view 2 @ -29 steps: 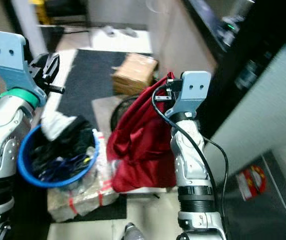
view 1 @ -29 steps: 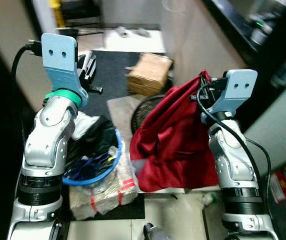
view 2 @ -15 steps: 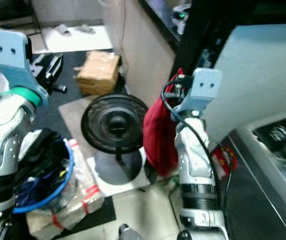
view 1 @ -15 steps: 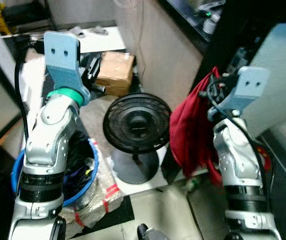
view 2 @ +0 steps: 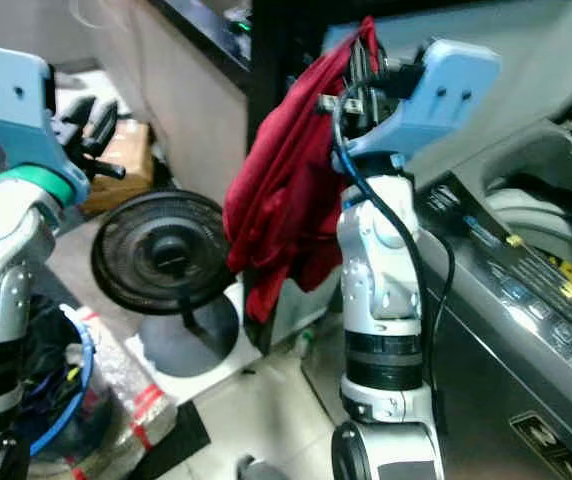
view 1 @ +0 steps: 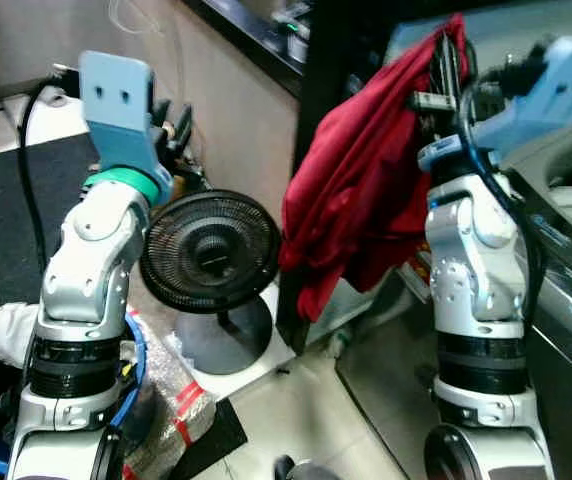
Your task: Clothes washing
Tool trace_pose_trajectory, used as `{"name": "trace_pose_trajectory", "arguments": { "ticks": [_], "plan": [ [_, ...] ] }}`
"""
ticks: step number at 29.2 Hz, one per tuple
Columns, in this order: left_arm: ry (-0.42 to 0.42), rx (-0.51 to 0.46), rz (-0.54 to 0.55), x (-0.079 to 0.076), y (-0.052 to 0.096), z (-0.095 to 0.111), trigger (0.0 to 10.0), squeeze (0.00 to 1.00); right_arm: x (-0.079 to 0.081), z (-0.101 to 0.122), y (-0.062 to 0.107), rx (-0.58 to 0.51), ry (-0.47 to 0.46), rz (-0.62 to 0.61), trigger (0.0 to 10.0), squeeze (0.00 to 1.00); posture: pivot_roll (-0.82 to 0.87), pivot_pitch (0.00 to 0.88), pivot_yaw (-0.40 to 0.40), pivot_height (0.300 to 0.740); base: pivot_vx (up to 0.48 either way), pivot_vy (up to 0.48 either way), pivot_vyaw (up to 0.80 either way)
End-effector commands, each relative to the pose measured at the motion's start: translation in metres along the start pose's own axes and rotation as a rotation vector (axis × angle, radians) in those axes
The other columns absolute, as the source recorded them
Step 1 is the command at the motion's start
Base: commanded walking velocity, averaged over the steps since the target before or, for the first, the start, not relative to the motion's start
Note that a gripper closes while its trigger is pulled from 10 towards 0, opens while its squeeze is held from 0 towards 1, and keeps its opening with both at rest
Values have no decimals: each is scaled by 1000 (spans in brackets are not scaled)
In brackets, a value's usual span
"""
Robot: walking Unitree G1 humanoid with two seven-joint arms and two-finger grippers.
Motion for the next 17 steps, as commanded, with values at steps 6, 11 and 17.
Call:
{"name": "trace_pose_trajectory", "arguments": {
  "ticks": [6, 11, 17],
  "plan": [
    [-1, -3, -19, -6, -1, 1, 10000, 0, 17, 14, 0, -53, -58, 76, 10000, 0, 44, 40, 41, 740, 0, 0, -800],
    [3, -9, -24, -8, -2, 4, 10000, 0, 41, 40, -3, -172, 51, 188, 10000, 0, 43, 47, 46, 740, 0, 0, -800],
    [8, -16, -20, -8, -3, 6, 10000, 0, 45, 69, -11, -276, 17, 183, 10000, 0, 48, 46, 44, 740, 0, 0, -800]
  ]
}}
Point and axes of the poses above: a point about 5 cm out from each wrist's last joint towards the gripper, its own y axis pointing back from the gripper into the wrist, its own z axis along the axis of the wrist's last joint, x = y × z, the point moved 3 cm from there along -y, pointing out of the wrist towards the gripper
